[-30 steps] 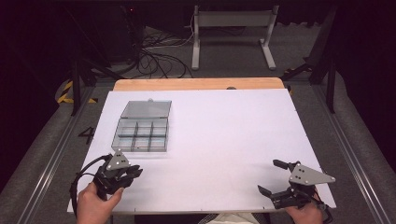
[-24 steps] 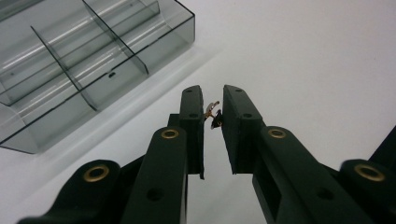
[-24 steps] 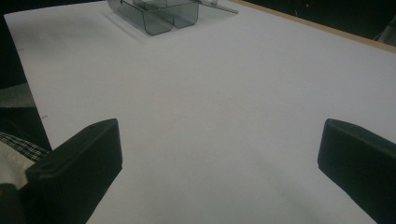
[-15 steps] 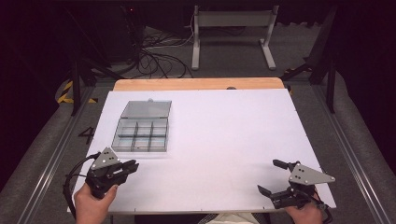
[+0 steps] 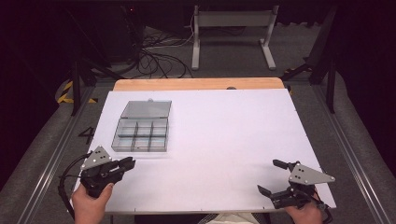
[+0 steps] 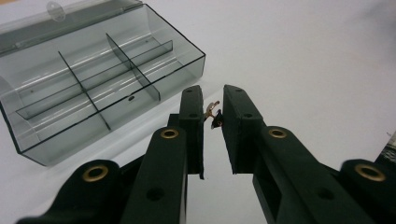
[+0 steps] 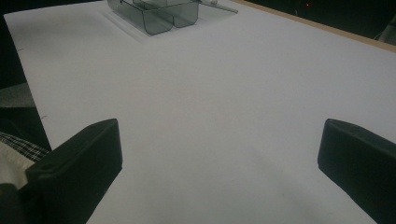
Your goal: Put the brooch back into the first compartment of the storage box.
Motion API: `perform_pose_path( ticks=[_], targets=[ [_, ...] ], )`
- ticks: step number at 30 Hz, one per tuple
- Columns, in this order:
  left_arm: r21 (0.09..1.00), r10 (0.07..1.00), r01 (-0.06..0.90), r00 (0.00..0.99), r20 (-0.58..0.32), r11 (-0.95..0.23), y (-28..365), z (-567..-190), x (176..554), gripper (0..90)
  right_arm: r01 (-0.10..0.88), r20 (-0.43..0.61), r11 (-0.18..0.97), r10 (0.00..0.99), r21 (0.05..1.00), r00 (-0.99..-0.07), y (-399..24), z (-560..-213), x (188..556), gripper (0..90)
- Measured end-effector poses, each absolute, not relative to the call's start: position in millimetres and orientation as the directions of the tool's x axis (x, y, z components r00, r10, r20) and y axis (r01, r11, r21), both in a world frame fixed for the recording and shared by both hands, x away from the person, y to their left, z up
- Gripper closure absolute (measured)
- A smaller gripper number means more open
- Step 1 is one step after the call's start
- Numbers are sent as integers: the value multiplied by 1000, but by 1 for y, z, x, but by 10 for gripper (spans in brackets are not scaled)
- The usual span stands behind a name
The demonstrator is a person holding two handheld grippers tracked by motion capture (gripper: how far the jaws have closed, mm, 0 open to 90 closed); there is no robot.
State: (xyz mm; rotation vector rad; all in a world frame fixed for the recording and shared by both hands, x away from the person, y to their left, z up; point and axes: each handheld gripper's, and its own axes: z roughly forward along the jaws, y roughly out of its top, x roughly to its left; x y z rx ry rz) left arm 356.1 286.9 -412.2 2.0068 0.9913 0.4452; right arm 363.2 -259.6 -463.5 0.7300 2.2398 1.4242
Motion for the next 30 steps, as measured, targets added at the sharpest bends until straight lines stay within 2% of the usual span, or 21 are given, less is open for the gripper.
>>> perform_pose_path(
  ticks=[12, 30],
  targets=[
    [823, 796, 459, 605, -13, -335, 288, -404, 356, 784, 218, -44, 348, 611, 912, -790, -260, -463, 363, 6],
    [813, 820, 476, 573, 1, -334, 294, -391, 383, 784, 220, -44, 349, 612, 911, -789, -260, -464, 364, 6]
  ],
)
